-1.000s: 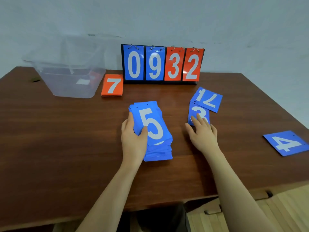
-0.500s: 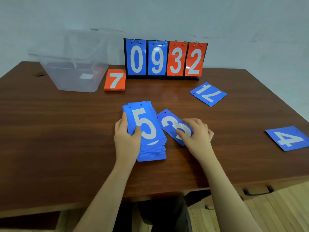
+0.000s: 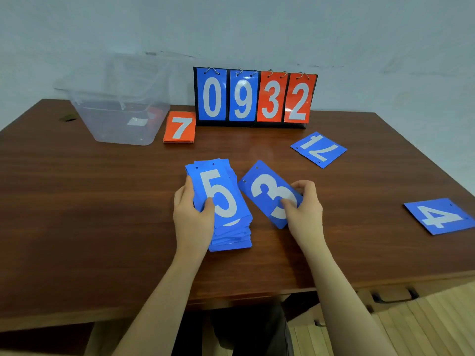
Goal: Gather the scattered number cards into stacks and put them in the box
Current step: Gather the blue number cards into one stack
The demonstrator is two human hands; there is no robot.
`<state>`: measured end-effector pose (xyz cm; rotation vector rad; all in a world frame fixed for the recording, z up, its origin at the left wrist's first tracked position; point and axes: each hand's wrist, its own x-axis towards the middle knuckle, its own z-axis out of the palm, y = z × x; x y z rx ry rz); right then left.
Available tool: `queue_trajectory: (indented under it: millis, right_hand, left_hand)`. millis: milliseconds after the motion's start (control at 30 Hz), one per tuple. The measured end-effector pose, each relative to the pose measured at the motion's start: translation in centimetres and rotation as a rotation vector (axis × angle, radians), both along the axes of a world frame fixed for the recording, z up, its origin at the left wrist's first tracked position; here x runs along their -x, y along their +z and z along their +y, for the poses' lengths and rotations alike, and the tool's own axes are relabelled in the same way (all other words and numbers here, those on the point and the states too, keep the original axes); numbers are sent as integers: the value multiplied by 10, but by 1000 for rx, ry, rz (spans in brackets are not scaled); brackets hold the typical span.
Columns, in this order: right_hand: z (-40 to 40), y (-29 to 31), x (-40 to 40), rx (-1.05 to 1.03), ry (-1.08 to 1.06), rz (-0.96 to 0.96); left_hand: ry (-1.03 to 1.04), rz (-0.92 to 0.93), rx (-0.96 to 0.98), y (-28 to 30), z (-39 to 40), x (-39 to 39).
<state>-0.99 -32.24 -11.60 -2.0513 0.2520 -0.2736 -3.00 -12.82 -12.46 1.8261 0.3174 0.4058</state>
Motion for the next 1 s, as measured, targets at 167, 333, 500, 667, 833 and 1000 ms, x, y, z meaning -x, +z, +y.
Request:
queue_trajectory:
  millis: [167, 333, 500, 667, 833, 1000]
  right_hand:
    - [14, 14, 23, -310, -95, -255]
    - [32, 12, 22, -312, -65, -262]
    - [18, 7, 3, -121, -41, -230]
    - [-29, 3, -53, 211, -48, 13]
    - [-61, -9, -110, 567, -8, 286]
    - [-66, -9, -122, 737, 53, 341]
  left_hand:
    - [-51, -18, 8, 4, -6, 1]
    - [-126, -39, -13, 16, -33, -9]
    - [-170, -31, 32, 16, -53, -31]
    - [-162, -62, 32, 18, -57, -62]
    - [-160, -58, 32, 16, -64, -94]
    - [-154, -23, 15, 10, -63, -102]
